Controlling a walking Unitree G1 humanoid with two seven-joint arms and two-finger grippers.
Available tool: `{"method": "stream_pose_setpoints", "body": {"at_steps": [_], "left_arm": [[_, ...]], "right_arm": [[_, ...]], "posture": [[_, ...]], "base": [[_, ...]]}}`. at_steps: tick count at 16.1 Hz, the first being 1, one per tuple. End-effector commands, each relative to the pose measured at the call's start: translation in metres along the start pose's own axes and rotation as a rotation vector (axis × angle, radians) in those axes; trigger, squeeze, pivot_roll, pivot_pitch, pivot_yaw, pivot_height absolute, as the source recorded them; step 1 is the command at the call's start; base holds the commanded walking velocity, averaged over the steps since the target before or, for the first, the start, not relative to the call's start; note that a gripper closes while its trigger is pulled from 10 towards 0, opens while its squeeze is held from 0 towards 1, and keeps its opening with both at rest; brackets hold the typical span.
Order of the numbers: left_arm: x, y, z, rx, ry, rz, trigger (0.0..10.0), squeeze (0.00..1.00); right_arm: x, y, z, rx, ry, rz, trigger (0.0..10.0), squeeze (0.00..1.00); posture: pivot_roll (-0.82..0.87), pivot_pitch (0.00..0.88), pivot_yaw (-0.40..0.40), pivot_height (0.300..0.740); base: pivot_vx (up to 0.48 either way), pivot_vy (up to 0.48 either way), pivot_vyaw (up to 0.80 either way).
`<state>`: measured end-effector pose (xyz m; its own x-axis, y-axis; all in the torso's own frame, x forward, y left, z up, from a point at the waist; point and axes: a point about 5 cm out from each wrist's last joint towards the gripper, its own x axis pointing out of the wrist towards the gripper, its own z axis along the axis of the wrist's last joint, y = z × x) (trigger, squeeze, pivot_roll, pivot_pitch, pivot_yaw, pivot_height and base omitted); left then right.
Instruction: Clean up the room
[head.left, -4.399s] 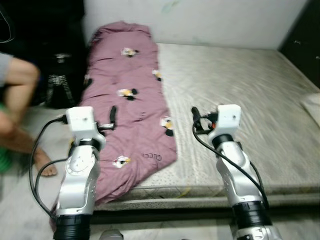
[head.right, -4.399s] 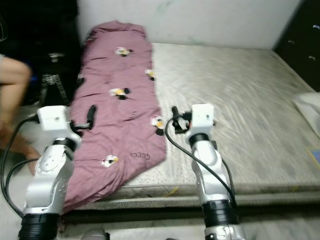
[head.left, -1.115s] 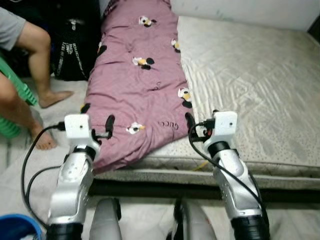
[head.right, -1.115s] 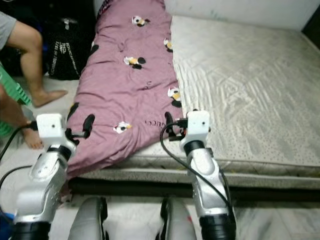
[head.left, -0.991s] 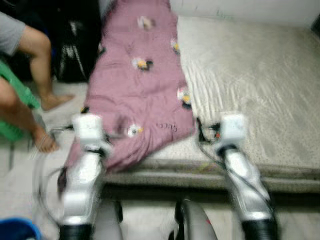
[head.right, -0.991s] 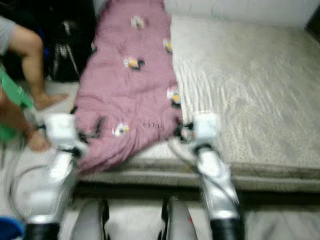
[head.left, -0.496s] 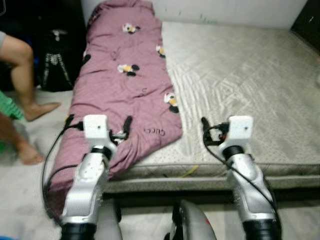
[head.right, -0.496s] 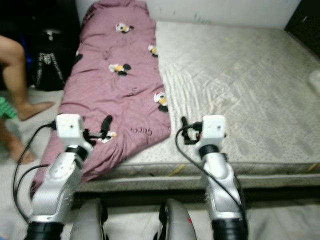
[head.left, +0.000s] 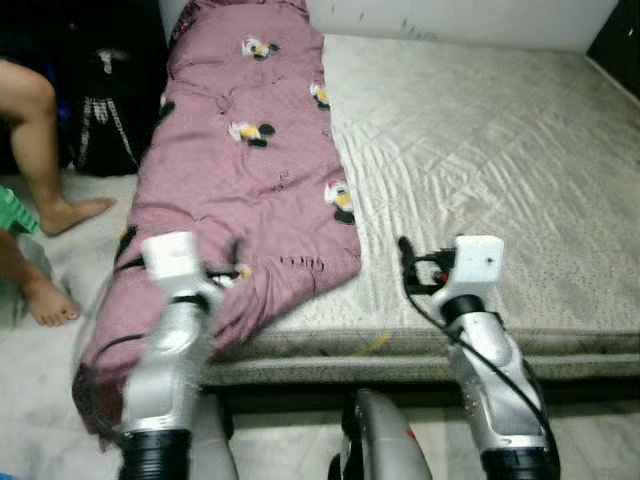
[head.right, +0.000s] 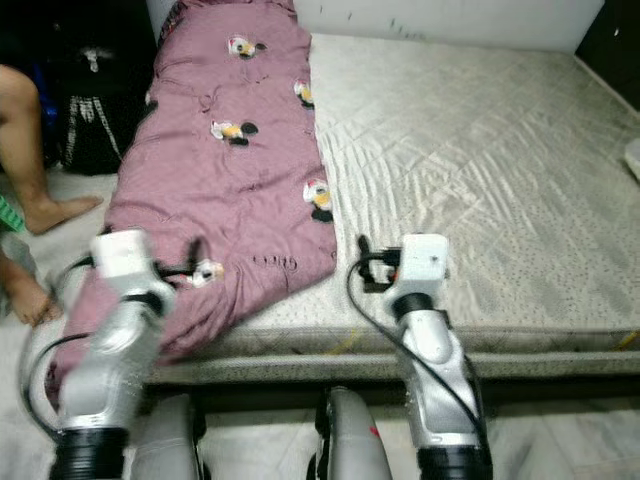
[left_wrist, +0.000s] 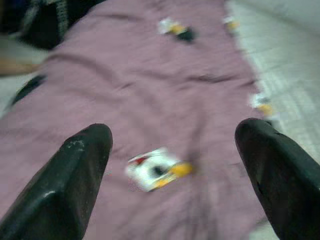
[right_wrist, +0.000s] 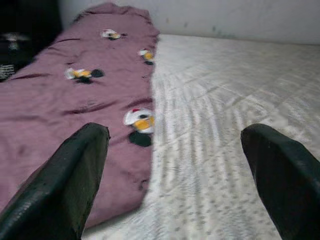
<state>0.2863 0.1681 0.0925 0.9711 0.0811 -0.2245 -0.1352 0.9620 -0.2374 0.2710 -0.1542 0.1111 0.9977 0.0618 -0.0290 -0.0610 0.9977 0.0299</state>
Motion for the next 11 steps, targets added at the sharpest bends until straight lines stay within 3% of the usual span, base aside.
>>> {"method": "stream_pose_setpoints", "body": {"at_steps": [1, 6, 11], "left_arm": [[0.005, 0.004, -0.006, -0.027, 0.033, 0.039, 10.0, 0.00], [0.028, 0.018, -0.012, -0.036, 0.118, 0.106, 10.0, 0.00], [0.051, 0.007, 0.015, -0.012, 0.042, 0.069, 10.0, 0.00]], "right_arm": [[-0.007, -0.008, 0.000, -0.001, 0.011, -0.046, 10.0, 0.00], [-0.038, -0.038, 0.003, -0.034, 0.052, -0.146, 10.0, 0.00], [-0.055, -0.044, 0.007, -0.058, 0.078, -0.177, 10.0, 0.00]], "posture": [[-0.09, 0.082, -0.075, 0.568], [-0.17, 0.141, -0.073, 0.568], [-0.21, 0.183, -0.062, 0.568]], "base": [[0.000, 0.000, 0.00], [0.000, 0.000, 0.00], [0.000, 0.000, 0.00]]}}
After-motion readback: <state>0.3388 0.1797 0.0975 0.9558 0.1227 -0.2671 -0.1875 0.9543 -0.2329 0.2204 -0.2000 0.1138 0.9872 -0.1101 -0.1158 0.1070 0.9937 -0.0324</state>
